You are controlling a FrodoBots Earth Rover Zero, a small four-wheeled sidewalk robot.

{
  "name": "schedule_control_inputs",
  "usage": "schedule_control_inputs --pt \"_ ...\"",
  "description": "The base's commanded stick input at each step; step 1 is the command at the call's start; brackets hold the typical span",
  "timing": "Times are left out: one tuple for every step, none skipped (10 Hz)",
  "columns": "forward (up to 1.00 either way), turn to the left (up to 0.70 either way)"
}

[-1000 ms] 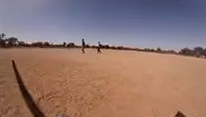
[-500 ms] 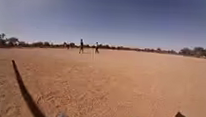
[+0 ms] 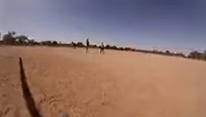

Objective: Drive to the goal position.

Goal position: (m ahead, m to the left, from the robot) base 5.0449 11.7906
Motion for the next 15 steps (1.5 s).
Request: schedule_control_inputs --pt "0.7 0.27" --pt "0.7 0.27" --pt "0.7 0.27" --pt "0.7 0.27" --pt "0.7 0.27" --pt "0.7 0.27" --pt "0.7 0.27" --pt "0.7 0.17" --pt "0.7 0.04" --pt "0.7 0.0" --pt "0.7 0.0" --pt "0.7 0.0" --pt "0.7 0.0" --pt "0.7 0.0" --pt "0.7 0.0"
